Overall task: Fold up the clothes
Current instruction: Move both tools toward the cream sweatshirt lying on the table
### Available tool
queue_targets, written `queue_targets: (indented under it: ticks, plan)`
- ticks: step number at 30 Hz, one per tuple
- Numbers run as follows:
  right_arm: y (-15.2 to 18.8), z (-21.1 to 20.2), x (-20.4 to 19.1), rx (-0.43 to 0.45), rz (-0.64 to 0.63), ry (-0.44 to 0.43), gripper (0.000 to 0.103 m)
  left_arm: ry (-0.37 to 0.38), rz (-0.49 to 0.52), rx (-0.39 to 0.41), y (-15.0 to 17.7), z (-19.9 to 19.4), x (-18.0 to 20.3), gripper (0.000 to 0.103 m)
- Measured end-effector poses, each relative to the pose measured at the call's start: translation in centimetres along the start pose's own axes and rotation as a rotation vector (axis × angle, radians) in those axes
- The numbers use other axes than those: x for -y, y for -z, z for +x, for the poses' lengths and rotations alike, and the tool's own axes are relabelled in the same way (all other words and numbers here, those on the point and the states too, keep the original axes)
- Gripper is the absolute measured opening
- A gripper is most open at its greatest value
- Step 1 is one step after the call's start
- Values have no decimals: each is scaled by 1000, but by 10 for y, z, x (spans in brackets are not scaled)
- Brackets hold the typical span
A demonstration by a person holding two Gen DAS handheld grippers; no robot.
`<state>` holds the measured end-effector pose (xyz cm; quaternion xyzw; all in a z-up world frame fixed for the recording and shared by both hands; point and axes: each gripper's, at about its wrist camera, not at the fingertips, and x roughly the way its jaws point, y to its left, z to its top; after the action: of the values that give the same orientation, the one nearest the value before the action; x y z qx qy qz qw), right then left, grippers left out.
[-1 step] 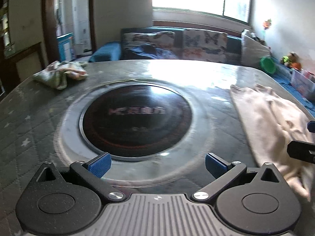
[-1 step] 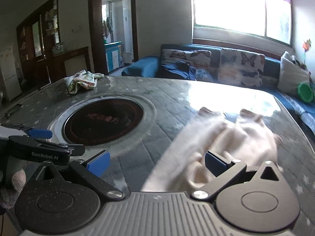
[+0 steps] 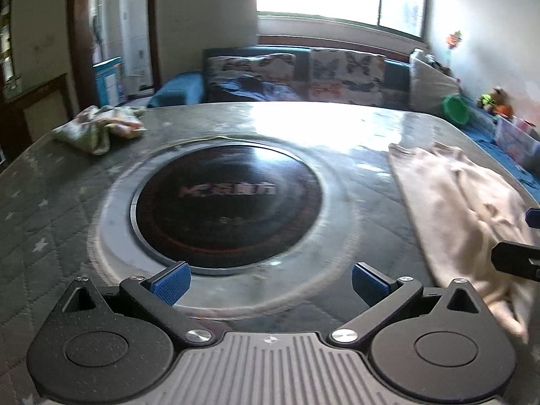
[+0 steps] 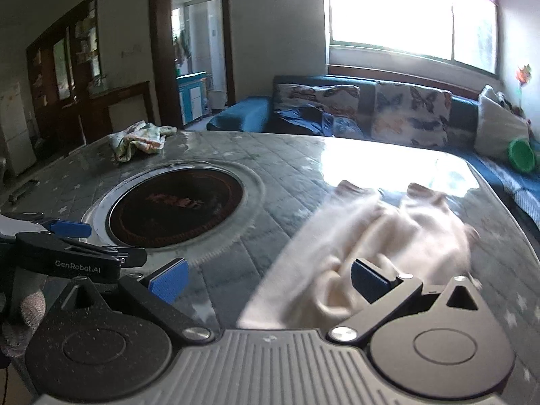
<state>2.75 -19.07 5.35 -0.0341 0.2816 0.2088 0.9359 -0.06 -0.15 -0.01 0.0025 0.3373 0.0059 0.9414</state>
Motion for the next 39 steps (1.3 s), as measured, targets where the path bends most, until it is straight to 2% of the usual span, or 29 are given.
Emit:
queue_targets:
  ticks: [7, 11, 15, 17, 23, 39]
  plan:
    - [10, -17, 6, 17, 47, 22, 103, -21, 14, -50, -5, 4, 19, 103]
    - [28, -34, 30, -18, 93, 33, 103, -6, 20, -45, -3, 4, 25, 103]
    - [34, -42, 35, -39, 91, 63, 103, 24, 69, -44, 10, 3, 50, 103]
    - [36, -45, 38, -49, 92, 78, 103, 71, 92, -51, 6, -1, 47, 103]
    - [37, -44, 42, -83, 99, 120, 103, 113, 107, -63, -3, 2, 49, 103]
    - [49, -52, 36, -135, 103, 145, 103, 140, 123, -107, -1, -13, 82, 103]
